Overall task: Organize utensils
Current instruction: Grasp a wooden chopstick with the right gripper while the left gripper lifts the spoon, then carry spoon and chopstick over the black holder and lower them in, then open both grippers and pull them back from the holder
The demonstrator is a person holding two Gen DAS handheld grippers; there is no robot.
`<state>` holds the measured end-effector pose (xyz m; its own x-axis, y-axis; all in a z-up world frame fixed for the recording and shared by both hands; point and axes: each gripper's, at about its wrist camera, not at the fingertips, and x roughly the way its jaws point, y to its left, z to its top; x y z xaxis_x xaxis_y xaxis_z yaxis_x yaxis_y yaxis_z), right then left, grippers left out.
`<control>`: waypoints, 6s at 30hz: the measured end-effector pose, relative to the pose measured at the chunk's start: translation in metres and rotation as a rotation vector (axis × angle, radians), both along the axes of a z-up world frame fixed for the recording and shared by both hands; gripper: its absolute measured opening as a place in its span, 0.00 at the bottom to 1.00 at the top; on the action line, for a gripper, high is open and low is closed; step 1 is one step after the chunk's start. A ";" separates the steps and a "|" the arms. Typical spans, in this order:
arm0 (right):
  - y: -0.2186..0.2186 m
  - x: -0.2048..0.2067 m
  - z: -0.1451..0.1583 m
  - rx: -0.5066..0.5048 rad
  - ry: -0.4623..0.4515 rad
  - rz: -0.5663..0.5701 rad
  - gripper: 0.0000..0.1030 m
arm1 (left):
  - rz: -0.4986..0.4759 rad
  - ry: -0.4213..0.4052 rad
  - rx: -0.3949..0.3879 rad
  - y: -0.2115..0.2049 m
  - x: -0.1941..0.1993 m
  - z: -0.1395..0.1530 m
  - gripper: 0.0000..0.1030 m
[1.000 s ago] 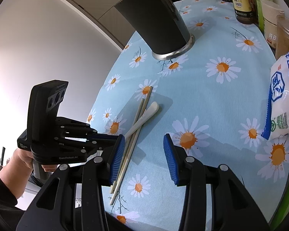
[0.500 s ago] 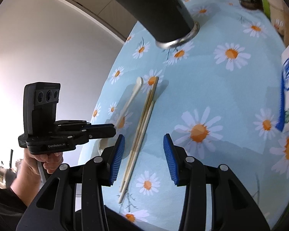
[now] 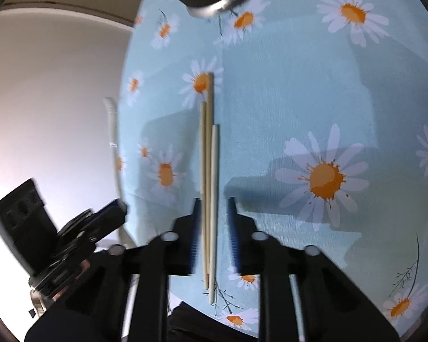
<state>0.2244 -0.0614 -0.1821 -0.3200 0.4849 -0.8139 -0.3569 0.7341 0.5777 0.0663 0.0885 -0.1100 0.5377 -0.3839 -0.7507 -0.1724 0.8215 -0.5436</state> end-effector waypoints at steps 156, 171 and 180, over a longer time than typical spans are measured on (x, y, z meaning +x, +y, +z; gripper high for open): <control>0.030 0.123 0.233 0.450 -0.906 -0.279 0.36 | 0.054 -0.573 0.242 0.047 0.175 0.137 0.28; 0.023 0.042 0.257 0.418 -0.938 -0.178 0.47 | 0.081 -0.601 0.230 0.061 0.101 0.159 0.41; 0.012 0.004 0.231 0.341 -0.878 -0.130 0.51 | 0.055 -0.534 0.209 0.062 0.058 0.140 0.42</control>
